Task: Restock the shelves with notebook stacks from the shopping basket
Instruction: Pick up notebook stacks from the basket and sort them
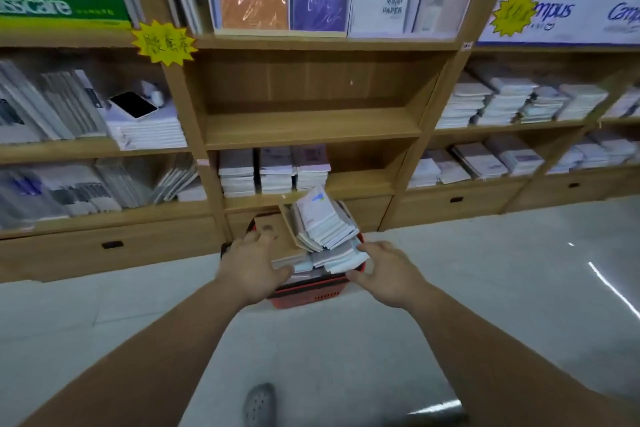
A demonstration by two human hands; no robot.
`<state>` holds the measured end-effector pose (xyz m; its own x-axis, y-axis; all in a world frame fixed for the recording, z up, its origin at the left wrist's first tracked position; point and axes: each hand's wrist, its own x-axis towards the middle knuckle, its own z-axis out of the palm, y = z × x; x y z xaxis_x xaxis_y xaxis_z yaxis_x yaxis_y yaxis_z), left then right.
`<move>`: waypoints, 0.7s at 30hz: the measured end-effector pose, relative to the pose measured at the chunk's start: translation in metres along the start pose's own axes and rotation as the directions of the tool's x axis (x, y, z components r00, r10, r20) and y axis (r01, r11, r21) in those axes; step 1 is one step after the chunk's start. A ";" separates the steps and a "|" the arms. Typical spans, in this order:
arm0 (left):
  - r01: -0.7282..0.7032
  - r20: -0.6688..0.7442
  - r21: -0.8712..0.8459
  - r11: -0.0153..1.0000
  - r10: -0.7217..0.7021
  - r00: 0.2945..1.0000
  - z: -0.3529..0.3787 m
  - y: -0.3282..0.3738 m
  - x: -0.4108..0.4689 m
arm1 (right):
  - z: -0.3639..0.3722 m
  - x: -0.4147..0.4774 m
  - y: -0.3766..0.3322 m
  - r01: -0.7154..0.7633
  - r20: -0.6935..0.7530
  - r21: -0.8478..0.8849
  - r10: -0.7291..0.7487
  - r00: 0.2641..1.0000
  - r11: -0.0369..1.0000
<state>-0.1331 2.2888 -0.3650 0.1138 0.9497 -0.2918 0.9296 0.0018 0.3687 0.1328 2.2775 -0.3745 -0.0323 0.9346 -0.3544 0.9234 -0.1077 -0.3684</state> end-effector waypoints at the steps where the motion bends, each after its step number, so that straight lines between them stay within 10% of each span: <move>1: -0.005 0.028 -0.004 1.000 0.005 1.000 -0.004 -0.002 0.022 | -0.001 0.018 -0.001 -0.020 0.014 0.013 0.019 1.000 1.000; 21: 0.118 0.311 -0.047 0.992 -0.098 0.945 0.106 0.015 0.399 | -0.029 0.385 0.134 -0.217 0.369 0.225 0.123 0.921 0.950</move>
<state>-0.0367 2.6344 -0.5689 0.1260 0.8001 -0.5865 0.9190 0.1284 0.3727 0.2551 2.6331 -0.5356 -0.0573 0.7229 -0.6885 0.7983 -0.3809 -0.4664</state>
